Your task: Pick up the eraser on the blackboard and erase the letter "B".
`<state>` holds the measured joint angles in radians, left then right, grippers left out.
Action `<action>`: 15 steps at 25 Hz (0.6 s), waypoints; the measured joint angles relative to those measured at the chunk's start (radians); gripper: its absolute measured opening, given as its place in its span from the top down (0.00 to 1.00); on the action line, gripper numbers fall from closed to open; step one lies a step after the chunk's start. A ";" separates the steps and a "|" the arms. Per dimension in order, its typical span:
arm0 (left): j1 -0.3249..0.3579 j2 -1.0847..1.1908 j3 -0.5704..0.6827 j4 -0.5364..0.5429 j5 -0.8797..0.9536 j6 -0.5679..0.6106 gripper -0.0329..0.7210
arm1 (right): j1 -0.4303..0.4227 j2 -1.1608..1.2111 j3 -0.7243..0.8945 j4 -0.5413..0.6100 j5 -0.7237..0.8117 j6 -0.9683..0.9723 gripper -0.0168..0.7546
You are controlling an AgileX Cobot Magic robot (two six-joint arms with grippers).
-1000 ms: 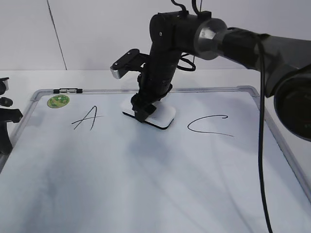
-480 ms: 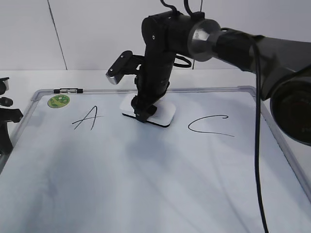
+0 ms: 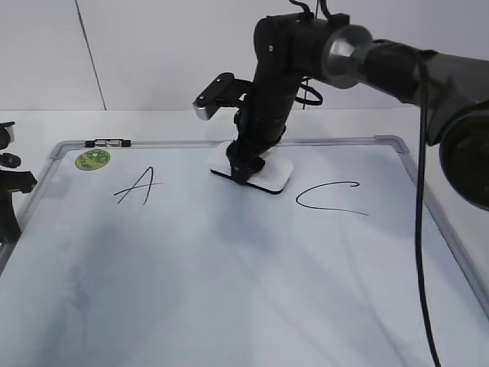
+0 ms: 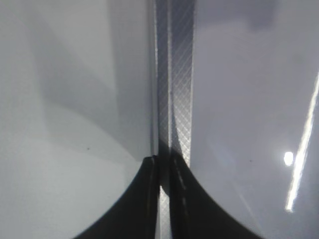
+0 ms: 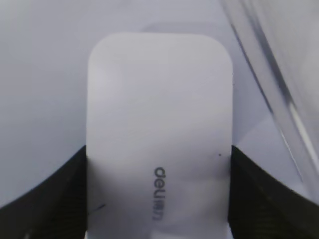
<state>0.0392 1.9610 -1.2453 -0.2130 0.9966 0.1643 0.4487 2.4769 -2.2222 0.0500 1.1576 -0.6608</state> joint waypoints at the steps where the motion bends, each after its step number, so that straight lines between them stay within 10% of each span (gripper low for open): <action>1: 0.000 0.000 0.000 0.000 0.000 0.000 0.94 | -0.014 0.000 0.000 0.000 0.000 -0.001 0.30; 15: 0.000 0.000 0.000 -0.004 0.000 0.000 0.94 | -0.109 0.002 0.000 -0.002 -0.022 -0.008 0.30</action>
<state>0.0392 1.9610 -1.2453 -0.2166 0.9966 0.1643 0.3393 2.4792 -2.2222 0.0481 1.1358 -0.6683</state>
